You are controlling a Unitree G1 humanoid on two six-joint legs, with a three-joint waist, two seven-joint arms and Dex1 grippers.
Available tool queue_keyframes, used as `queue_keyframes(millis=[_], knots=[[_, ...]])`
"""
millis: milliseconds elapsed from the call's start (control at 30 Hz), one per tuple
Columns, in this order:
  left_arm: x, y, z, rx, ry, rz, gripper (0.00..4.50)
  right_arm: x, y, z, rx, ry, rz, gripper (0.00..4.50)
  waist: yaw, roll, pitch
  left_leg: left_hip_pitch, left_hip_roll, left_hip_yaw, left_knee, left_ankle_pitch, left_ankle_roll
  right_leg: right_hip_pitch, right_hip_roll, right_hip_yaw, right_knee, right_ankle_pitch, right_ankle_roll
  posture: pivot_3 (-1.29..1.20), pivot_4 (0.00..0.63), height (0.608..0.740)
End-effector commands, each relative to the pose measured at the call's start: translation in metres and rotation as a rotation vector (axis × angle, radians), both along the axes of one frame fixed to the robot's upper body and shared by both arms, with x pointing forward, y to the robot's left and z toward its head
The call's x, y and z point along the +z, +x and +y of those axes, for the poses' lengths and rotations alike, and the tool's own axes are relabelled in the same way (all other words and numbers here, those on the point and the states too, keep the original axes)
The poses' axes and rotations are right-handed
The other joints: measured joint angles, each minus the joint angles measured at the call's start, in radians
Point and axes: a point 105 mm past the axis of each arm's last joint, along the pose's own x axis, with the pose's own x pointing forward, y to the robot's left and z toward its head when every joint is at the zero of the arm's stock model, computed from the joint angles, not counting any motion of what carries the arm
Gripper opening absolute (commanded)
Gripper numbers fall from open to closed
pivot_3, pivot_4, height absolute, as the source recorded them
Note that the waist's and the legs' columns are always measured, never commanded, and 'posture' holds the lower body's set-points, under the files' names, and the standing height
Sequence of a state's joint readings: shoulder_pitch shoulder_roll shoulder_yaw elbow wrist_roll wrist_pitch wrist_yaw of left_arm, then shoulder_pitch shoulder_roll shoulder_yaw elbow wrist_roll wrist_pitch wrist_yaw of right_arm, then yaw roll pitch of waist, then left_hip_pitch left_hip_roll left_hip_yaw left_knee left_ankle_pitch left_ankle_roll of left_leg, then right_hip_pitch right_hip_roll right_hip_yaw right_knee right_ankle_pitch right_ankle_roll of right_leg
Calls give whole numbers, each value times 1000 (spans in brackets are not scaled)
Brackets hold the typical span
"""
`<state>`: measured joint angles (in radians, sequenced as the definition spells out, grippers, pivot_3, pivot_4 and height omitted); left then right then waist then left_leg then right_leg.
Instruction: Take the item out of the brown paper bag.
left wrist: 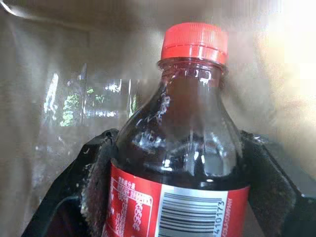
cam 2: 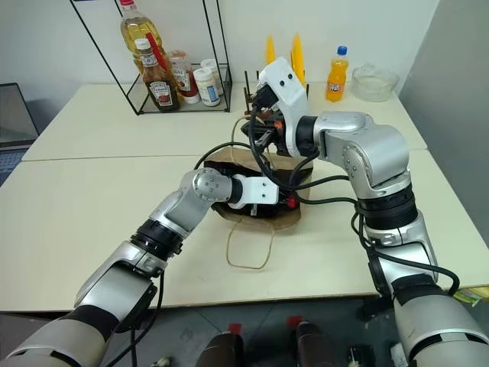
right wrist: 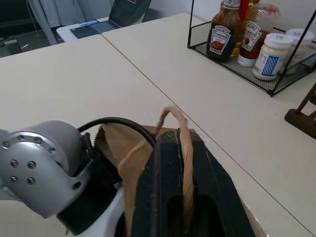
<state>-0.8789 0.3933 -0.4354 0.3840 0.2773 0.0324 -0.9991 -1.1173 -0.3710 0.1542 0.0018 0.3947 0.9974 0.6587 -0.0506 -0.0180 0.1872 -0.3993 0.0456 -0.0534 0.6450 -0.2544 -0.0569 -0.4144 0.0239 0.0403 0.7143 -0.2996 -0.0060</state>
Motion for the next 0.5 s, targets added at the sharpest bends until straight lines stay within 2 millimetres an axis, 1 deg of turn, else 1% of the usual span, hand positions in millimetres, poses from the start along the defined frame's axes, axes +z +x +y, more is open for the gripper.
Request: queue_keyframes(millis=[33, 233, 300, 400, 500], knots=[[35, -10, 1, -74, -100, -77, 3306, 13, 1, -2, 1, 2, -72, 0, 0, 0, 0, 0, 0, 0, 0, 0, 0, 0, 0, 0, 0, 0, 0, 0, 150, 740], [71, -36, 10, -174, -269, -112, 3306, 11, 8, -8, -16, 0, -76, 0, 0, 0, 0, -1, 1, 0, 0, 0, 0, -2, 0, 0, 0, 0, 0, 0, 150, 740], [76, -42, 12, -185, -291, -114, 3306, 10, 10, -9, -19, -1, -75, 0, 1, 0, 0, -1, 0, 0, 0, 0, 0, -2, 0, 0, 0, 0, 0, 0, 150, 740], [77, -52, 14, -206, -288, -129, 3306, 9, 12, -10, -23, -3, -75, 0, 1, 0, 0, -1, 0, 1, 0, 0, 0, -1, -1, 0, 0, 0, 0, 0, 150, 740], [89, -62, 19, -188, -346, -119, 3306, 8, 15, -12, -29, -4, -74, 0, 0, 0, 0, -1, 0, 1, 0, 0, 0, -1, -1, 0, 0, 0, 0, 0, 150, 740]])
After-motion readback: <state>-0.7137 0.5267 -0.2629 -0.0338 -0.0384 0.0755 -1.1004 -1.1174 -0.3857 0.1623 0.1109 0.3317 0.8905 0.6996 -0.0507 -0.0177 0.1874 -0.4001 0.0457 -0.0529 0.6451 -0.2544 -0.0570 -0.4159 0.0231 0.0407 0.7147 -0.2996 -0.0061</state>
